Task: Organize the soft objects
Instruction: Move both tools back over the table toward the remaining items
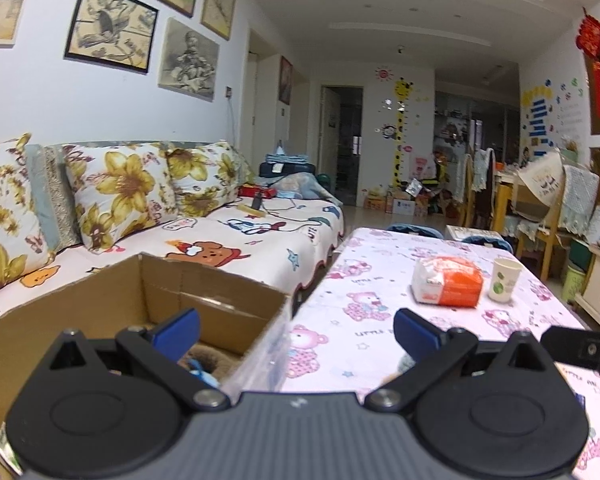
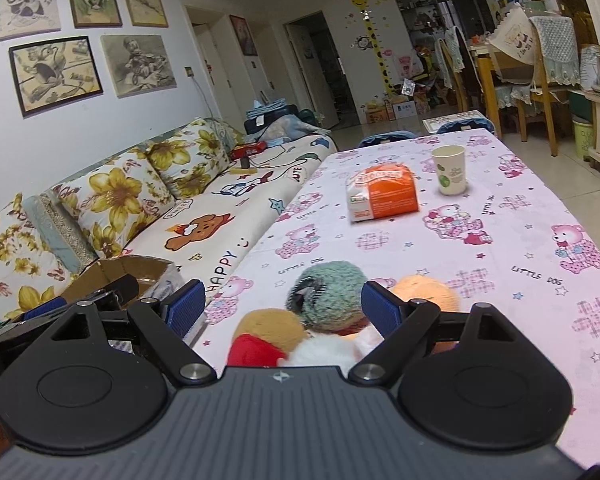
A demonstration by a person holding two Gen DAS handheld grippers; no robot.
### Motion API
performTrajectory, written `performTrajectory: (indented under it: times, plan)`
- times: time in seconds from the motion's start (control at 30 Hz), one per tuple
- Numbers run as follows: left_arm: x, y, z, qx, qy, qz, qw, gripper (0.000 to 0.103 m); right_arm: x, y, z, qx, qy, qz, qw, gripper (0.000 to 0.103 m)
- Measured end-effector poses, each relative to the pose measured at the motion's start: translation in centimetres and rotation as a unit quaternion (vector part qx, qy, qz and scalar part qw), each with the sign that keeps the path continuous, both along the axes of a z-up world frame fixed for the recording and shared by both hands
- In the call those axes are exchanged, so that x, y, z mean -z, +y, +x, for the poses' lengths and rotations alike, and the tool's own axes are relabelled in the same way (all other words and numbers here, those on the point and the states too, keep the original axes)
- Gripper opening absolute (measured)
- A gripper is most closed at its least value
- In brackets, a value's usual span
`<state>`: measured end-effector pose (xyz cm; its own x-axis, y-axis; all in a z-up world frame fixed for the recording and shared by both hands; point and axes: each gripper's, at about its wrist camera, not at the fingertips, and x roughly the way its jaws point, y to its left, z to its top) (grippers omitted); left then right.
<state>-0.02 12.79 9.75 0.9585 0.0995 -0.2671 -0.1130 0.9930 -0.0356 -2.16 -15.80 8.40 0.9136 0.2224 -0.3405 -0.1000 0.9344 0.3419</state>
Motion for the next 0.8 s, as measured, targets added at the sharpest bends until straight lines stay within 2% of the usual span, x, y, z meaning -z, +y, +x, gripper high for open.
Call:
performTrajectory:
  times: [0.13, 0.8]
  plan:
    - [0.3, -1.0, 0.0, 0.018, 0.006, 0.004, 0.9998, 0.102, 0.1, -0.6, 0.0, 0.012, 0.000, 0.007, 1.000, 0.103]
    - [2.1, -7.0, -1.0, 0.099, 0.018, 0.075, 0.9920, 0.102, 1.3, -3.0, 0.1, 0.073, 0.019, 0.029, 0.997, 0.103]
